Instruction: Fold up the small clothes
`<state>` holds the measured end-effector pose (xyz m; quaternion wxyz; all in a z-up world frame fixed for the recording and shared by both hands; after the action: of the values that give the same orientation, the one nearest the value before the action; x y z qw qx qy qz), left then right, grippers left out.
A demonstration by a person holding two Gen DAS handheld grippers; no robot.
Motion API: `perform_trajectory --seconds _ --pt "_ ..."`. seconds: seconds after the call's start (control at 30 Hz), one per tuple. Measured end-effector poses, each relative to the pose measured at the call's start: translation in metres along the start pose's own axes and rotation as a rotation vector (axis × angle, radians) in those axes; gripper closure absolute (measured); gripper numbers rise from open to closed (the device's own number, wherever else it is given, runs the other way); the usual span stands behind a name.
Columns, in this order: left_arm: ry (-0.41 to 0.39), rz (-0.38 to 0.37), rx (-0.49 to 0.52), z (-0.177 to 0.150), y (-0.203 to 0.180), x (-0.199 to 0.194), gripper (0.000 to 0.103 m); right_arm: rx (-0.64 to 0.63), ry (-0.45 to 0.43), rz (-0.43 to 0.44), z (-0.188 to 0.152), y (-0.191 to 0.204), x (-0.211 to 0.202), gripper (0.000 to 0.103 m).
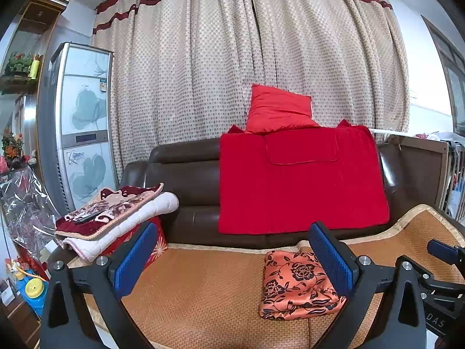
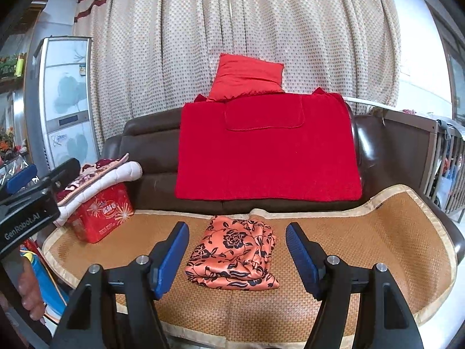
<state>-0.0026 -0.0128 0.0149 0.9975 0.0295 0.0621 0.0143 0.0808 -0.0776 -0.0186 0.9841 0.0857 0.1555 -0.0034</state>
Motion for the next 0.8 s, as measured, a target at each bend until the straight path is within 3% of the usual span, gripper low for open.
perform_trajectory --seconds 0.33,0.8 --pt "0.010 0.007 0.012 -0.004 0.003 0.005 0.000 -0.018 0.019 -0.025 -0.006 0.004 0.011 0.030" --pt "0.007 0.008 0.002 -0.007 0.007 0.004 0.000 -0.033 -0.032 -0.036 -0.003 0.017 0.005 0.030"
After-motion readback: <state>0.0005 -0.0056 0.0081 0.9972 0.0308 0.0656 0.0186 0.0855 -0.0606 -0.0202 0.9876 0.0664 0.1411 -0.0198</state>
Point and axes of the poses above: each gripper's, at about its wrist camera, not at the fingertips, and x roughly the way its jaws point, y to its left, z to its top, the point moved 2 cm from there along x, roughly the way its jaws point, and after that the axes turned 1 degree about z, right-handed, at the moved point
